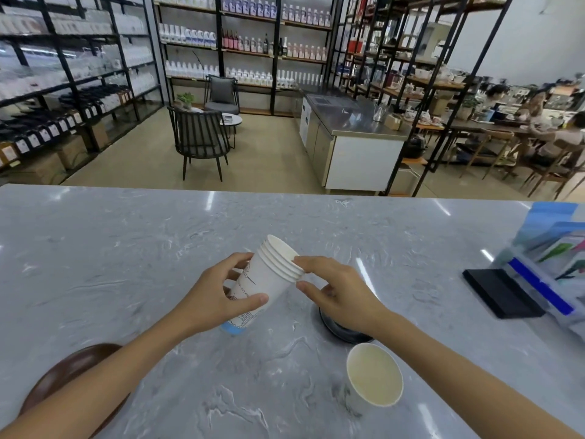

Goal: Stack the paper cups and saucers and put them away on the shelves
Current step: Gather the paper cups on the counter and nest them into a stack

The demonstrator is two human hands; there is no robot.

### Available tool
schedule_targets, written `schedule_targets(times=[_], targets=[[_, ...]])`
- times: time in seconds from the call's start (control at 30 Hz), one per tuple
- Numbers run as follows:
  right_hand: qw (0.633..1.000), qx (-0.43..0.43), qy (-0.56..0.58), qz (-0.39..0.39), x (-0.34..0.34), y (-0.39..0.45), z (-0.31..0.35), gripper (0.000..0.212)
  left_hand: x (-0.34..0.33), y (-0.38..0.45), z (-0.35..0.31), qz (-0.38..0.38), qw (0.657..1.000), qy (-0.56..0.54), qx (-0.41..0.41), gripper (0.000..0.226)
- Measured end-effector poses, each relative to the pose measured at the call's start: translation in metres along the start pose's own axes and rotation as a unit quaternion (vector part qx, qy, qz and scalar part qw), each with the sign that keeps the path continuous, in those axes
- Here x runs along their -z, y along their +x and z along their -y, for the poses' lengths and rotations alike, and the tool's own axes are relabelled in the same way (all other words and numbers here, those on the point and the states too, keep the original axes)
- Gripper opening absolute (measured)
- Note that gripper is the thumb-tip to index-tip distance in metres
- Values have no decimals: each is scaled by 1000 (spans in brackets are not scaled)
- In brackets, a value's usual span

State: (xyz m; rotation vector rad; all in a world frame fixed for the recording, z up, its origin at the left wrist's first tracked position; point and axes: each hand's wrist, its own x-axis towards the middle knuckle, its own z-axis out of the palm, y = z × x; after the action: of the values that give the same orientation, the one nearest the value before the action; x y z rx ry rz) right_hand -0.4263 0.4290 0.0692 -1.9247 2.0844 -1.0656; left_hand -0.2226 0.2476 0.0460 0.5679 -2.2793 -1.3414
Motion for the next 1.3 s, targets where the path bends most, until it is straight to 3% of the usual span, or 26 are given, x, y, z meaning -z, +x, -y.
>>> schedule_targets(times=[0.13,0.37,0.63,0.97,1.3], targets=[[999,-22,-28,20,13,-33,-3,46,-13,-6,7,18,1000,-15,7,62],[990,-108,-85,7,41,-120,-2,30,-36,-21,25,54,998,-38,26,74],[969,-186,-161,-9,19,-203,9,34,-61,-35,43,92,993,-57,43,77],[966,-229,-67,-97,-1,-219,2,16,-79,-47,49,113,990,-55,60,75],[950,-242,5,-197,80,-178,31,27,-74,-50,44,136,989,-25,45,72]])
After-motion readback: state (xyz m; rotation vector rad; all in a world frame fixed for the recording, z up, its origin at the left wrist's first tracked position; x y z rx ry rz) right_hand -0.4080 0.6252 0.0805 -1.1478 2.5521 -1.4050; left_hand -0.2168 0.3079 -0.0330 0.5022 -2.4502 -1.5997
